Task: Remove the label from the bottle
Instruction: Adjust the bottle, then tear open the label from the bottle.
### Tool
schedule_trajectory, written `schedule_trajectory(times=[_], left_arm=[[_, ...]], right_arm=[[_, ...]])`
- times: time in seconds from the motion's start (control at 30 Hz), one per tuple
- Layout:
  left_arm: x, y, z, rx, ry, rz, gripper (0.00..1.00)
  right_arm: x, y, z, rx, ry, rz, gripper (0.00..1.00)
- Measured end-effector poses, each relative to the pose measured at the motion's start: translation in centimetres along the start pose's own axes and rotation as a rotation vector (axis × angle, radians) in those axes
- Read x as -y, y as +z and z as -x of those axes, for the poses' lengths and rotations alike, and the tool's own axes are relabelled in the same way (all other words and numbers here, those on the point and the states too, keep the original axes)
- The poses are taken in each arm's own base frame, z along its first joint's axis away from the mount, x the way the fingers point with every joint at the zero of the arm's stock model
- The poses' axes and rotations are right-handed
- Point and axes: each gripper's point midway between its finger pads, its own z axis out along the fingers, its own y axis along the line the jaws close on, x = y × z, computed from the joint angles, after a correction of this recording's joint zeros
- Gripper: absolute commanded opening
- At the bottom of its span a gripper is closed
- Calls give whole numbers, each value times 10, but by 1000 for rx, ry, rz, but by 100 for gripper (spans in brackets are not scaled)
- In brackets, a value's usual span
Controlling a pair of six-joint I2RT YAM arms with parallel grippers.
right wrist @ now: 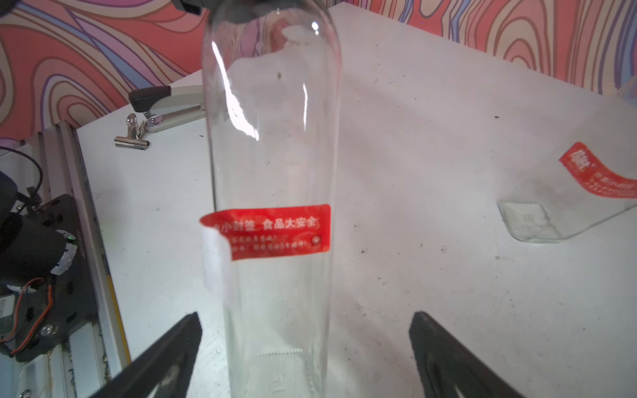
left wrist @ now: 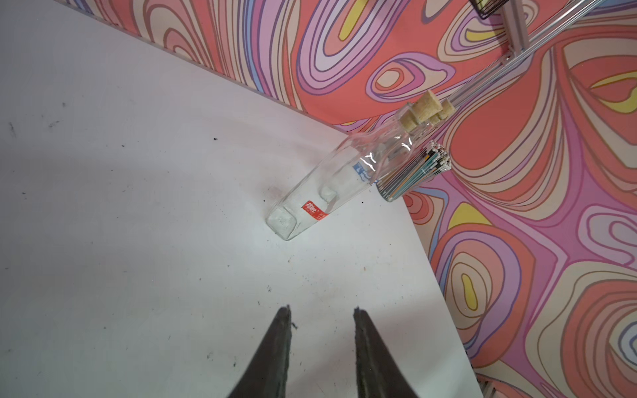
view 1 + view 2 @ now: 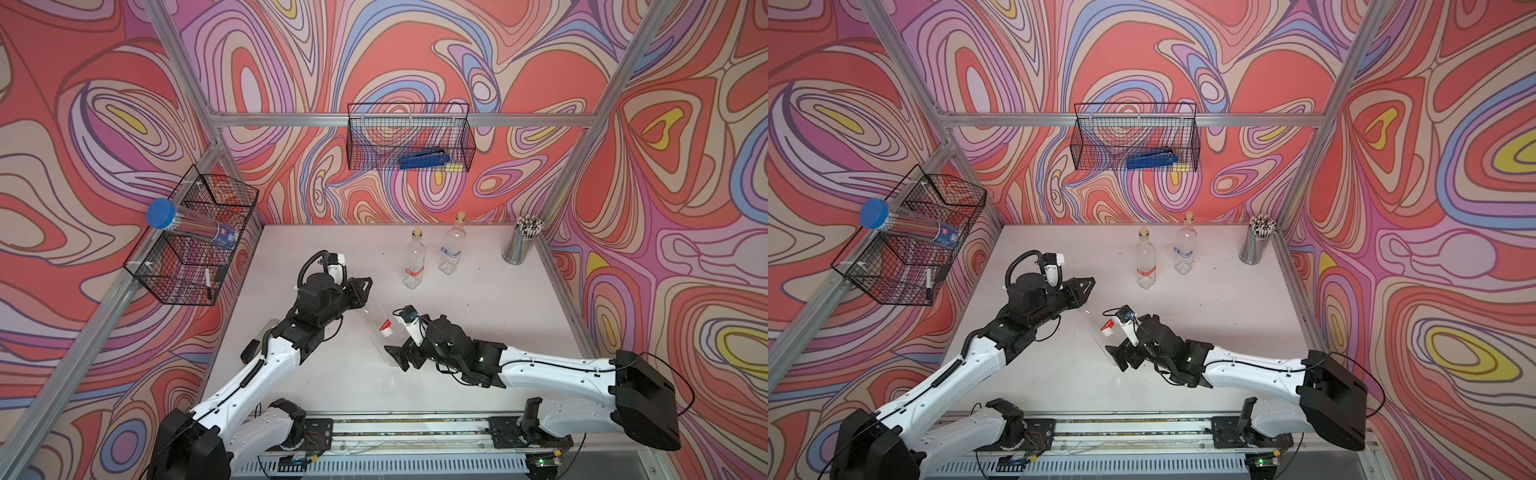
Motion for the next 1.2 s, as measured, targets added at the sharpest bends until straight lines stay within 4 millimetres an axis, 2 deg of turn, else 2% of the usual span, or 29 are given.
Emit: schedule_trajectory(times=[0.33, 0.4, 0.6, 0.7, 0.83, 0.97, 1.2], left_arm=[[-3, 4, -3, -37, 67, 26, 0], [-5, 5, -7, -52, 74, 31, 0], [-11, 10, -15, -88, 85, 42, 0], [-12, 11, -16, -92, 85, 45, 0], [-13, 12, -18, -95, 85, 47, 0], [-14, 12, -23, -105, 85, 49, 0], [-17, 13, -32, -126, 88, 52, 0]], right_arm=[[-12, -15, 3, -5, 60, 76, 97], [-14, -13, 3, -7, 74, 86, 92], [-18, -4, -1, -27, 106, 112, 65], [-18, 2, 2, -34, 127, 124, 64], [-19, 7, 8, -25, 140, 140, 69], [-19, 11, 14, -18, 149, 149, 68], [-24, 21, 19, -15, 157, 181, 57]])
